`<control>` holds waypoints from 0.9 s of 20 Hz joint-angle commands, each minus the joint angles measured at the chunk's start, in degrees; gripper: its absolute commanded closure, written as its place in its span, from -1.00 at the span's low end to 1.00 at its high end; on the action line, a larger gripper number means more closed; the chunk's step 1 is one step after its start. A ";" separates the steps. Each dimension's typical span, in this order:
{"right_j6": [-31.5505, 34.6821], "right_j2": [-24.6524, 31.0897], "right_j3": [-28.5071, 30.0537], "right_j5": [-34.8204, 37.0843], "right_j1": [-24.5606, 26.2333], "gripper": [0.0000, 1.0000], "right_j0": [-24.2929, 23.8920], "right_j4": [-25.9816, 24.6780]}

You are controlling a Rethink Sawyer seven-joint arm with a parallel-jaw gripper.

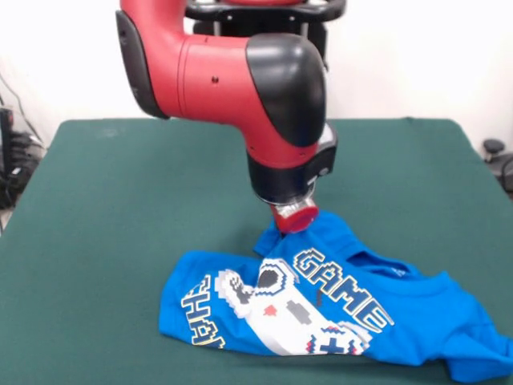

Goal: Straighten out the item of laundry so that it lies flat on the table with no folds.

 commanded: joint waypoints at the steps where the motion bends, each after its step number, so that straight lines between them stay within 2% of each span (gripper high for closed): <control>1: -4.06 5.16 -6.90 0.70 9.80 1.00 2.98 -2.04; 10: -2.90 5.95 -8.49 -0.39 11.10 1.00 4.11 -2.03; 15: 3.84 3.30 -4.11 0.20 7.67 1.00 7.43 -1.19; 18: 3.74 3.41 1.30 1.05 3.41 1.00 7.53 -0.32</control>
